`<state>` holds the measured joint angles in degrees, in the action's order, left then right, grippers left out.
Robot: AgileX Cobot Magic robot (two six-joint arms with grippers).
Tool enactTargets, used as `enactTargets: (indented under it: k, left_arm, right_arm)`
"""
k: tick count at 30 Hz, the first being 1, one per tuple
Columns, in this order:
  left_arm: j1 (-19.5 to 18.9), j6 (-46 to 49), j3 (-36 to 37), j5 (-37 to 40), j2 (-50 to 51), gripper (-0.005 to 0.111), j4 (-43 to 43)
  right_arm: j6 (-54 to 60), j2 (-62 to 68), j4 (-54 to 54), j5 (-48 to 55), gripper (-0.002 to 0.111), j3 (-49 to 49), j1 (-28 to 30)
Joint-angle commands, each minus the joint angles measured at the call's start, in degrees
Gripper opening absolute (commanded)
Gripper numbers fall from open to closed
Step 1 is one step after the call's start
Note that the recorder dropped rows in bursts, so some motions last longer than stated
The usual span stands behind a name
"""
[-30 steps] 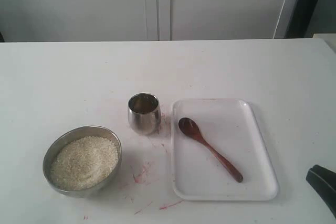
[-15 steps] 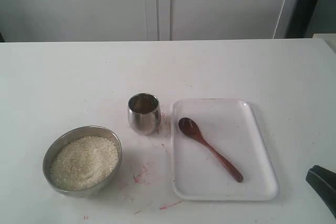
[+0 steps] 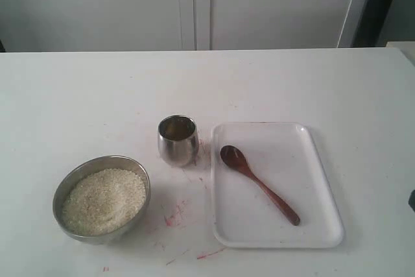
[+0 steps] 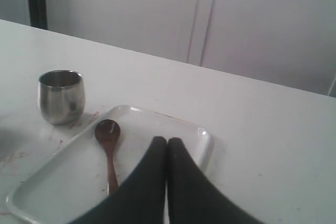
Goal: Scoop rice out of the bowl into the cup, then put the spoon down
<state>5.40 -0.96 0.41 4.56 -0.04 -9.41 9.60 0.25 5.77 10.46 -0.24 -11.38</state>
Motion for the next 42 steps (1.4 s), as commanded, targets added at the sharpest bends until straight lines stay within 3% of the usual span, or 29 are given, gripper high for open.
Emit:
enactTargets:
  k: [1,21,42]
  left_arm:
    - [-0.1,-0.1,-0.4,-0.2,0.0,0.014,-0.4]
    - [-0.1,-0.1,-0.4,-0.2,0.0,0.014,-0.4]
    - [-0.1,-0.1,-0.4,-0.2,0.0,0.014,-0.4]
  right_arm:
    - [0.7,-0.2,-0.3,-0.2,0.000,0.2,4.0]
    - [0.7,-0.2,-0.3,-0.2,0.000,0.2,13.8]
    - [0.7,-0.2,-0.3,-0.2,0.000,0.2,14.9]
